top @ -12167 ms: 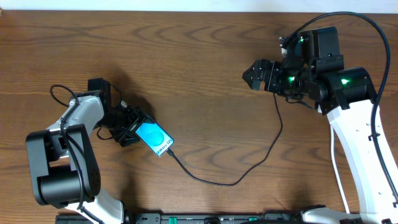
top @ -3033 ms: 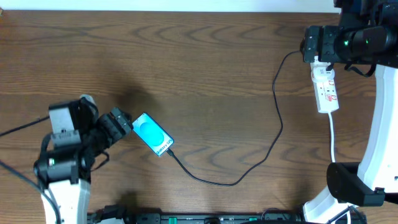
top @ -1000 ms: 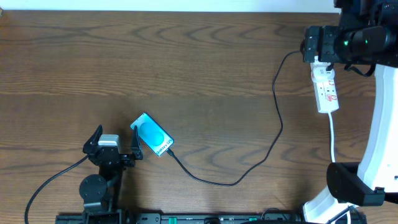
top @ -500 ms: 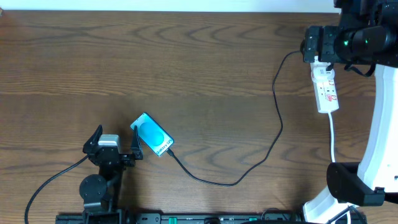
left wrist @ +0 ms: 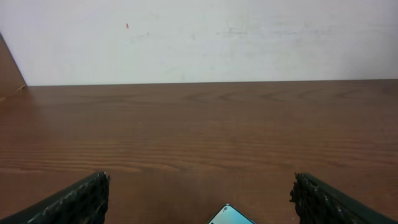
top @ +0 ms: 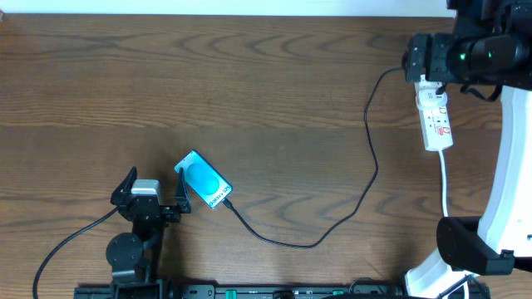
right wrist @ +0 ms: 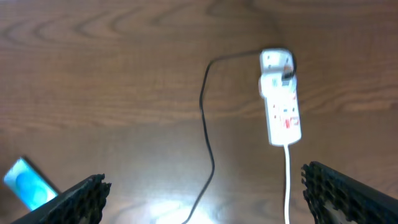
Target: Plug charger to phone and switch on socket
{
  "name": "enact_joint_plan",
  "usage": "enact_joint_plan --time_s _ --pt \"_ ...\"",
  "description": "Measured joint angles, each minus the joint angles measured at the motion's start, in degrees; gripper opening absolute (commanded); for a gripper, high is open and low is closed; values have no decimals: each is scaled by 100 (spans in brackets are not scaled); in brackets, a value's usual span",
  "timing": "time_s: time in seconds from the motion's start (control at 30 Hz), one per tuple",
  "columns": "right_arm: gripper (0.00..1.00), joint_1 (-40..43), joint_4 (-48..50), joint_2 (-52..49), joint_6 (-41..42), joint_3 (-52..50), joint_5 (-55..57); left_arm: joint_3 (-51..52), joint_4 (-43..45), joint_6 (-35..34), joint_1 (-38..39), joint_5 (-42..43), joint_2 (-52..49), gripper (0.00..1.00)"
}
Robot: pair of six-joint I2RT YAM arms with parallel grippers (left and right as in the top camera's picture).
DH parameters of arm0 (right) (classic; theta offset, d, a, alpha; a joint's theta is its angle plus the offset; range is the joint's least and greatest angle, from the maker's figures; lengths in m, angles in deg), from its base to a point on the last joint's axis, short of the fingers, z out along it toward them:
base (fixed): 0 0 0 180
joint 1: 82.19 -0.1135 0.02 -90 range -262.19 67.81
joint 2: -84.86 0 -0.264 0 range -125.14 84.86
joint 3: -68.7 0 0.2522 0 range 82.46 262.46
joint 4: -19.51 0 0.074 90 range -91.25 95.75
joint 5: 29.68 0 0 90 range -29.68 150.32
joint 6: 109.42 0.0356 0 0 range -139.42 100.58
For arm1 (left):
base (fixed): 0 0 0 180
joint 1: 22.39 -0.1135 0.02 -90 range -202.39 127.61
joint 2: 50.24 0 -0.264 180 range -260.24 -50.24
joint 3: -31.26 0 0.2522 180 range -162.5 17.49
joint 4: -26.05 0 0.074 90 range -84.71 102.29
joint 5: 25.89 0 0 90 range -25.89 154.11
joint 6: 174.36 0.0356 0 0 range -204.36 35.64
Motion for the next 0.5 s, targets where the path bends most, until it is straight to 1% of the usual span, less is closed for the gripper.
enact_joint_plan --time_s 0.1,0.17,0.2,0.27,0.3,0.37,0.5 --pt "99 -2 262 46 2 -111 9 0 0 -2 0 0 -2 94" --pt "99 -31 789 284 11 -603 7 0 2 -2 0 2 -2 94" --pt "99 -70 1410 549 28 -1139 7 0 0 -2 0 7 0 94" --pt "99 -190 2205 988 50 -1969 2 0 2 -4 0 13 -2 94" --pt "99 -251 2828 1272 52 -2520 -2 0 2 -2 0 13 0 94" --pt "99 -356 3777 1843 52 -3606 -20 -4 -4 -2 0 15 0 94" --pt "99 -391 5431 2883 68 -5508 -15 -4 -4 -2 0 15 0 94"
